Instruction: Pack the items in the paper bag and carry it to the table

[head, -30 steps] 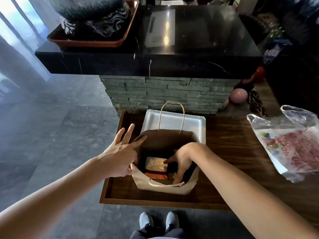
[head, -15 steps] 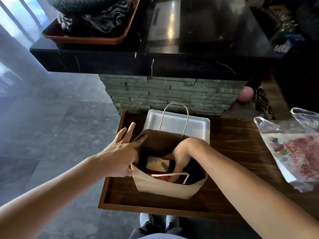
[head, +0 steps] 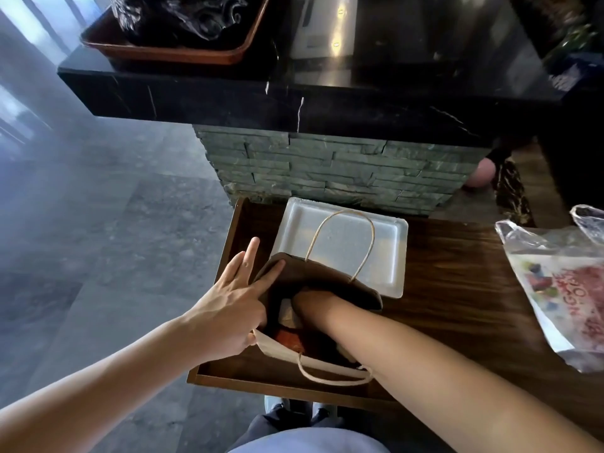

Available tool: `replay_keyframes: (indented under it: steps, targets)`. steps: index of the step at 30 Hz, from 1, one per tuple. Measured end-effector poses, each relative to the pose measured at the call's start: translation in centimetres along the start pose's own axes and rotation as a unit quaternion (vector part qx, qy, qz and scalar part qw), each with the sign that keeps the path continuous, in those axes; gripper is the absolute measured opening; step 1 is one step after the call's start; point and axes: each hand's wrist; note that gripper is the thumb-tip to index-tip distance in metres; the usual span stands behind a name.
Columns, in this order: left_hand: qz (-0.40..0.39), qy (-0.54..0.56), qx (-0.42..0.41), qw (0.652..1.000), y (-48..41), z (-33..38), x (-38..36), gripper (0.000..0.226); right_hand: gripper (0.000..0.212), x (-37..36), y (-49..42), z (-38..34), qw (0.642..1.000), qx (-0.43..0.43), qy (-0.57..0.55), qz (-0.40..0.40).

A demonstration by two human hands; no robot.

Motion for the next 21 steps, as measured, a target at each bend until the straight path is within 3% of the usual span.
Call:
replay_keyframes:
  steps: [6, 12, 16, 21]
  targets:
    - [0.033, -0.006, 0.007, 0.999, 0.4, 0.4, -0.5, 0.022, 0.031, 0.5, 1.6, 0.8, 0.995, 0.056, -0.038, 0.072]
    - [0.051, -0.003, 0.007, 0.999, 0.5, 0.6, -1.1, 0.022, 0.040, 0.6, 4.9, 4.7, 0.932, 0.055, -0.294, 0.204]
    - [0.041, 0.011, 0.010, 0.999, 0.5, 0.7, -1.2, 0.017, 0.051, -0.4, 6.0, 5.8, 0.915, 0.076, -0.289, 0.269]
    - [0.036, 0.009, 0.010, 0.999, 0.5, 0.6, -1.5, 0.016, 0.040, -1.1, 5.3, 5.2, 0.927, 0.087, -0.226, 0.286]
Point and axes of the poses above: each hand's wrist, its own y-axis away from the middle knuckle, its own x-axis out of the back of the hand, z = x × y, and after that the axes turned 8 degrees about -x, right-handed
